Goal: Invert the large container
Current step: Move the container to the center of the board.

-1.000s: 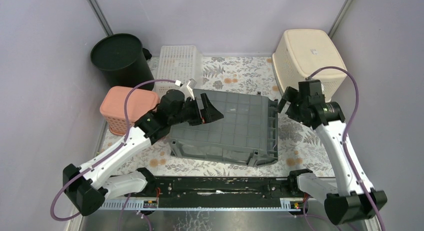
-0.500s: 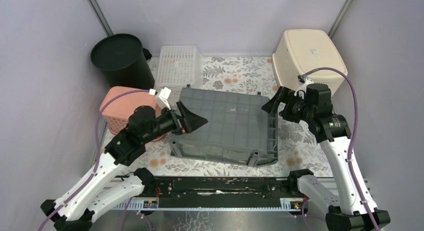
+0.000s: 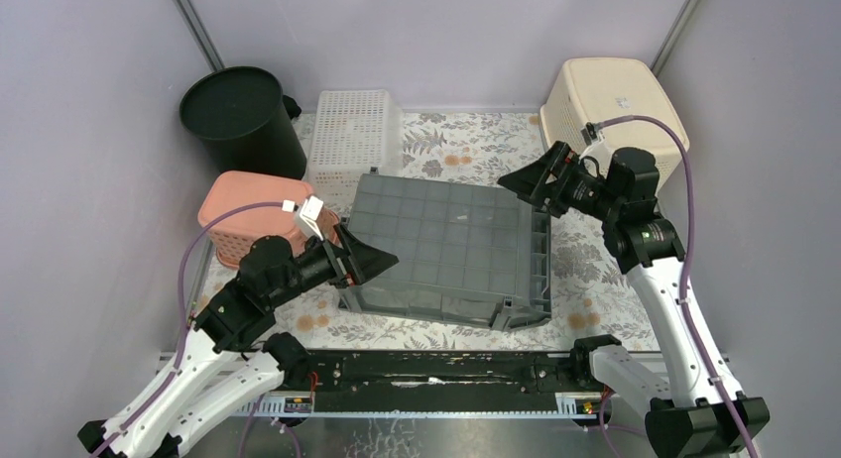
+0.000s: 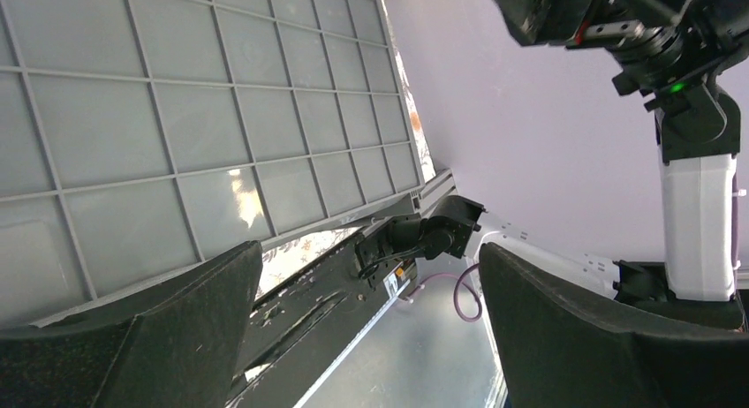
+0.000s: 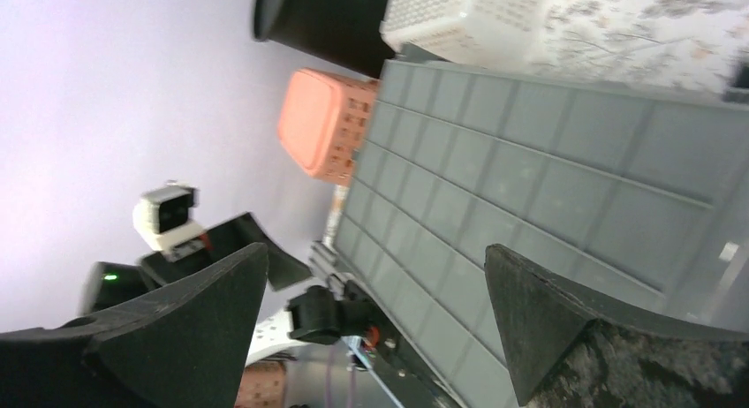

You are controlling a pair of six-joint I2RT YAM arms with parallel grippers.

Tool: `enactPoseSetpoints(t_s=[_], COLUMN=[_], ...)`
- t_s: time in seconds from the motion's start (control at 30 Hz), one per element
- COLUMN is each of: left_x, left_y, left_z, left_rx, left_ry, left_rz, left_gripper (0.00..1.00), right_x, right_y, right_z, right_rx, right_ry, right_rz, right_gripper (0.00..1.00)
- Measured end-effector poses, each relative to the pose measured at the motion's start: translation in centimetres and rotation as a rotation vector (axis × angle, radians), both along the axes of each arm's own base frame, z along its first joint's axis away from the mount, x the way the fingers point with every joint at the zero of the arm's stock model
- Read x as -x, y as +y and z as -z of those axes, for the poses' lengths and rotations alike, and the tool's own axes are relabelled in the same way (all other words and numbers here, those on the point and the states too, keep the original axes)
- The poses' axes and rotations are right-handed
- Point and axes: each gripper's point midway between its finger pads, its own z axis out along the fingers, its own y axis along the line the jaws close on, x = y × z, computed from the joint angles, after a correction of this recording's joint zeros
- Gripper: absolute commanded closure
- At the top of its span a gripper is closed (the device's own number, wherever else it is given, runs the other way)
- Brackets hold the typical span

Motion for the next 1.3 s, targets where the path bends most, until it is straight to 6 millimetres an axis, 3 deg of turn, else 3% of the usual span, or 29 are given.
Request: enactPoseSetpoints(t_s=[0.3,0.47,0.57,0.7,0.83,0.9,1.0,1.1,1.2,1.3], left_x=[1.1,1.6,1.9,2.3,2.4,2.2,1.8,0.9,-0.8,-3.1], left_y=[-0.1,0.0,0.3,0.8,1.1,1.2,1.4,1.7,2.0,1.9], left_z=[1.5,2.1,2.5,2.6,1.9,1.4,1.2,1.3,1.3,0.5], left_rx=[-0.014,-0.03,-0.048,-0.074,-0.089,-0.091,-0.099,-0.114,-0.155,-0.204], left_ry=[0.038,0.06,0.076,0.093,0.097,0.094,0.09,0.085,0.075,0.065], left_rz=[0.047,0.058,0.059,0.059,0.051,0.042,0.015,-0.029,-0.097,-0.167], left_gripper=[0.0,0.0,0.0,0.0,0.0,0.0,0.0,0.0,0.0,0.0], right_x=[-0.6,-0.1,1.3,3.9,5.3,4.6,0.9,-5.7,-12.1,-15.4], right_y=[3.9,6.7,6.5,4.4,2.9,2.7,3.5,4.5,5.2,4.7], right_z=[-5.6,-13.1,-18.6,-25.6,-29.2,-30.2,-29.0,-24.3,-16.8,-7.9], right_rx=[-0.177,-0.185,-0.181,-0.165,-0.125,-0.091,-0.018,0.114,0.273,0.423], right_ry=[-0.074,-0.261,-0.451,-0.717,-0.872,-0.907,-0.863,-0.708,-0.505,-0.282], right_rz=[-0.126,-0.227,-0.231,-0.162,-0.101,-0.079,-0.05,-0.005,0.029,0.034], right_gripper=[0.01,0.01,0.01,0.0,0.0,0.0,0.0,0.01,0.01,0.01])
